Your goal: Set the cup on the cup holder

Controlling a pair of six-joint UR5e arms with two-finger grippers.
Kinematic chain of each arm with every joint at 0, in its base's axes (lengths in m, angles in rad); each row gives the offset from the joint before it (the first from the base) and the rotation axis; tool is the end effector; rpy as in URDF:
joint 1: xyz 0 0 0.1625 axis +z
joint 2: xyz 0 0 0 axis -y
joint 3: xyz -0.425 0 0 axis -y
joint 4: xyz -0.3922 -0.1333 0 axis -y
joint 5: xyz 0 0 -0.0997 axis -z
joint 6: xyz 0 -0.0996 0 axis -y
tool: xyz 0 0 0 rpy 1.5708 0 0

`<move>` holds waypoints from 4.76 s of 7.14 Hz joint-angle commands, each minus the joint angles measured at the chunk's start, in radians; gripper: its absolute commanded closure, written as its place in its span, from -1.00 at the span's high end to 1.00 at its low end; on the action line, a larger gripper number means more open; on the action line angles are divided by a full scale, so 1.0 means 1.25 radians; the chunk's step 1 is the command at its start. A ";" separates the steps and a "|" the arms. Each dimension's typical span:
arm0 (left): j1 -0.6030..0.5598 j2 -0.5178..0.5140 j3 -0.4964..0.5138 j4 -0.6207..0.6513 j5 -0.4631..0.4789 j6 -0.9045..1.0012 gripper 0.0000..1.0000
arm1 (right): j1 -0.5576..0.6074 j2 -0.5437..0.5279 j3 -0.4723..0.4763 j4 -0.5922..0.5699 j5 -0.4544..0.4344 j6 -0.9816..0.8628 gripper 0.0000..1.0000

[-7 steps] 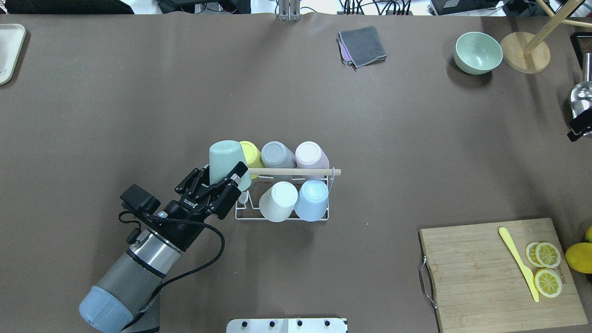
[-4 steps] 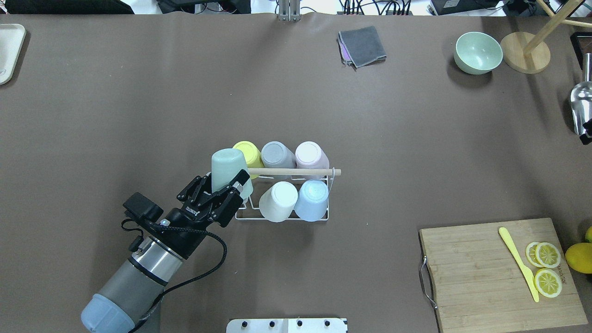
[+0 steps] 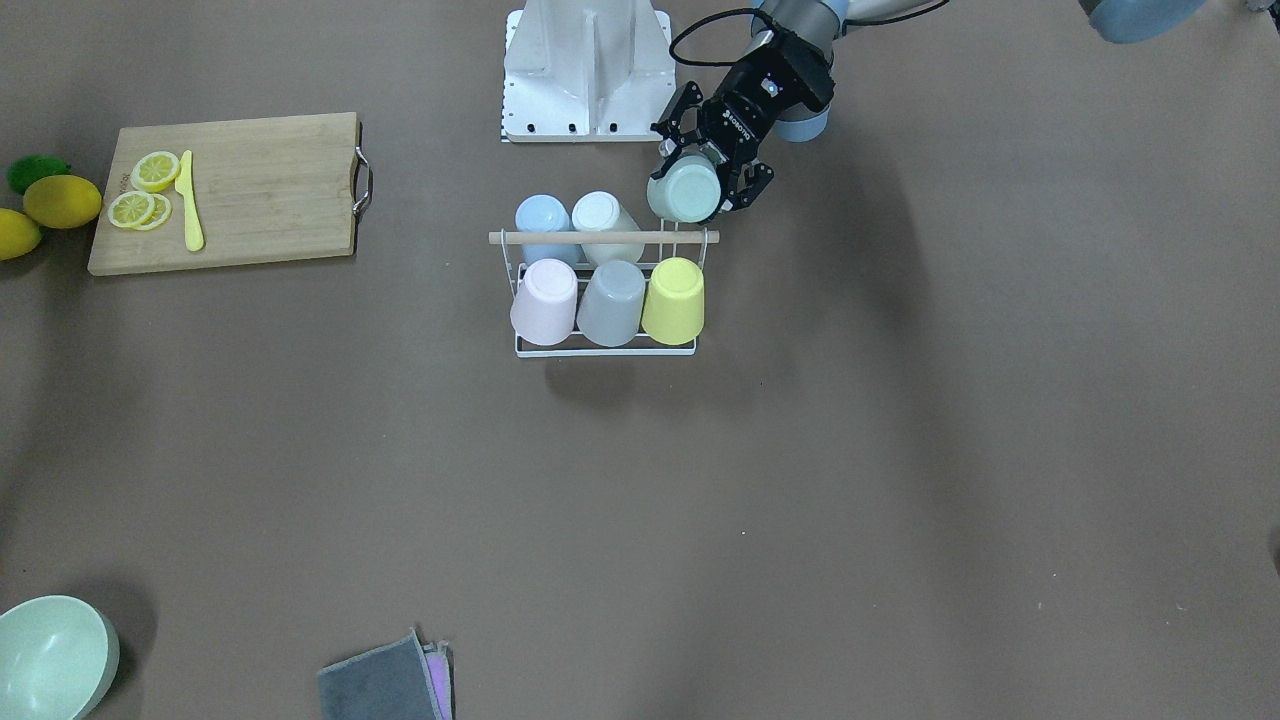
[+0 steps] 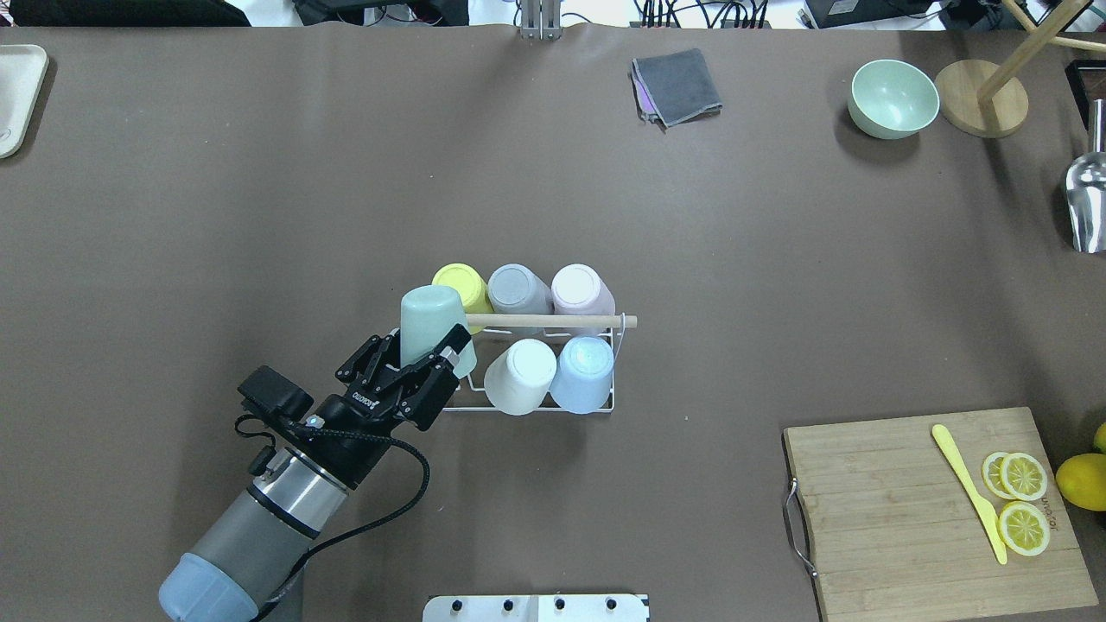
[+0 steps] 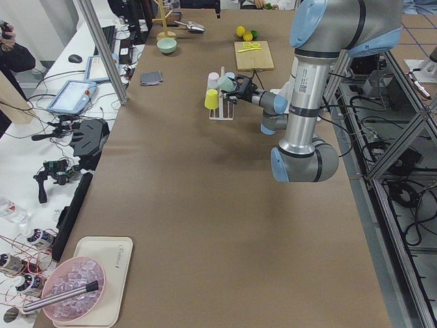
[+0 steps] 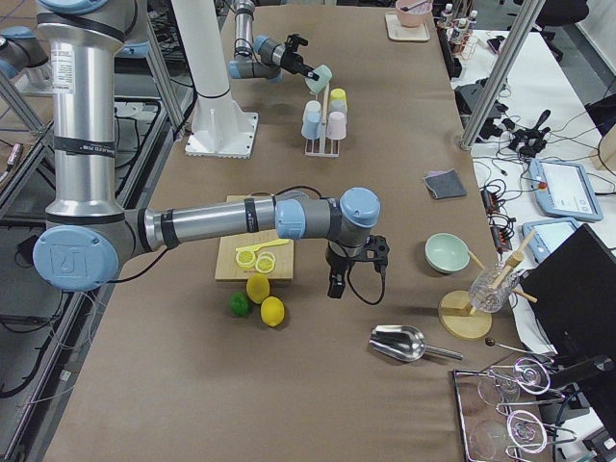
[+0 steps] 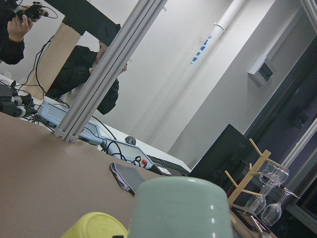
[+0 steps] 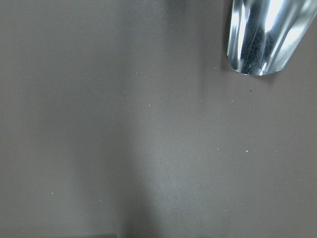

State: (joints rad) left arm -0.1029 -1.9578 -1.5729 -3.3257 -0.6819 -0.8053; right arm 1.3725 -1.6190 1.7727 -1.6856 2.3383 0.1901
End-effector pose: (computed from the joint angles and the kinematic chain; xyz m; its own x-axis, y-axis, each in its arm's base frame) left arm 0.4976 -0.2631 0.2895 0.1055 0.4281 -0.8975 0.8883 0.3651 0.2785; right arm -0.0296 -0.4729 0.5947 0.7248 0.0199 0.6887 0.0610 0.9938 -0.0929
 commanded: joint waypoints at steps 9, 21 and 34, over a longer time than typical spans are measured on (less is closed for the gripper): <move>-0.001 -0.002 -0.002 -0.004 0.014 -0.011 0.93 | 0.019 0.009 -0.008 0.006 0.001 0.034 0.98; -0.334 0.179 -0.014 0.230 -0.224 -0.018 0.91 | 0.019 0.010 -0.008 0.006 0.018 0.063 0.98; -1.007 0.284 0.057 1.023 -1.155 0.373 0.94 | 0.020 0.004 0.008 0.007 0.019 0.068 0.98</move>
State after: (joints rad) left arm -1.2594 -1.6169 -1.5048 -2.1488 -2.0263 -0.4172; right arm 1.3975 -1.6132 1.7796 -1.6773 2.3623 0.2741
